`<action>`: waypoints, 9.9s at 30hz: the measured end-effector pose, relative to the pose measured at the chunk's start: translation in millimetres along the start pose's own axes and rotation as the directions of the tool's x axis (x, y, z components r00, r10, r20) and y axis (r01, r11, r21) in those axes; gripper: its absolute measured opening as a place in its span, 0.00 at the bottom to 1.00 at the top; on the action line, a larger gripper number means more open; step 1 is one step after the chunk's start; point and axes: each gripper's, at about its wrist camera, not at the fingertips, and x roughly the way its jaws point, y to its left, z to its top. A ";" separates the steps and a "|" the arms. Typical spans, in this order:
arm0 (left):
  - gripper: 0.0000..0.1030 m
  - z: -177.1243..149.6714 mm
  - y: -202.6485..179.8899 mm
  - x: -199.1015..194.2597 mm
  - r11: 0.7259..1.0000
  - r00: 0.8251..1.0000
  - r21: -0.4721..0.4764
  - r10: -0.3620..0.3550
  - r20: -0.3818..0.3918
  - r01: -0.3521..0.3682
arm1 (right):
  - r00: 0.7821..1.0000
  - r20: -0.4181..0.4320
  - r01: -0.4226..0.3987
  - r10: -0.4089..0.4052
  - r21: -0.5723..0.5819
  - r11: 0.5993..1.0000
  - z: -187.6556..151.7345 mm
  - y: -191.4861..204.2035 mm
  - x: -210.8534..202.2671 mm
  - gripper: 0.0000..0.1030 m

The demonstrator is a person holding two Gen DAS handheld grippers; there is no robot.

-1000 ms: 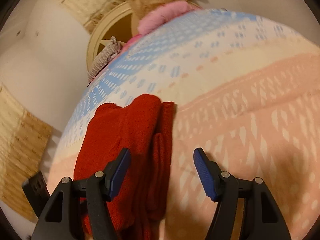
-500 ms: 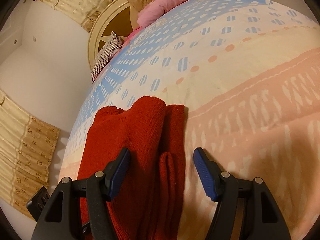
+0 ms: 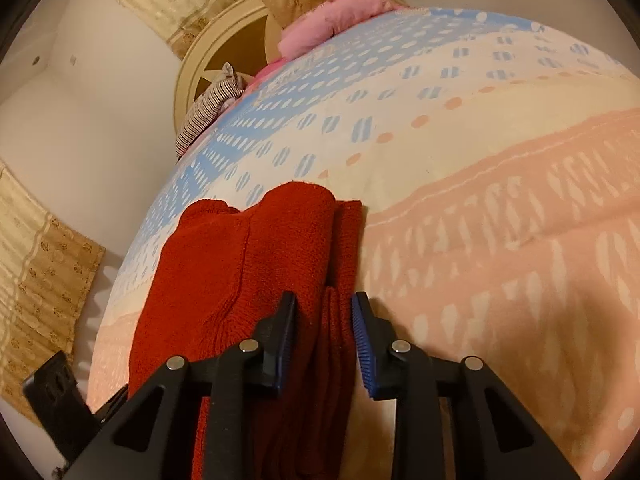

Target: Fold small clothes

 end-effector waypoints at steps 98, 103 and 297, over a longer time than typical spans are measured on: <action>0.40 -82.5 36.4 -164.1 0.991 0.981 -0.114 0.093 0.167 -0.074 | 0.910 -0.175 -0.408 0.376 -0.215 0.888 -98.8 175.7 -10.8 0.26; 0.40 -89.7 40.1 -172.3 0.988 0.978 -0.128 0.113 0.176 -0.091 | 0.901 -0.195 -0.427 0.389 -0.225 0.876 -111.6 195.4 -8.1 0.26; 1.00 -161.4 49.3 -277.6 0.860 0.807 -0.259 0.505 0.304 -0.440 | 0.958 0.119 -0.163 0.260 -0.520 0.838 -244.0 264.1 -166.3 0.66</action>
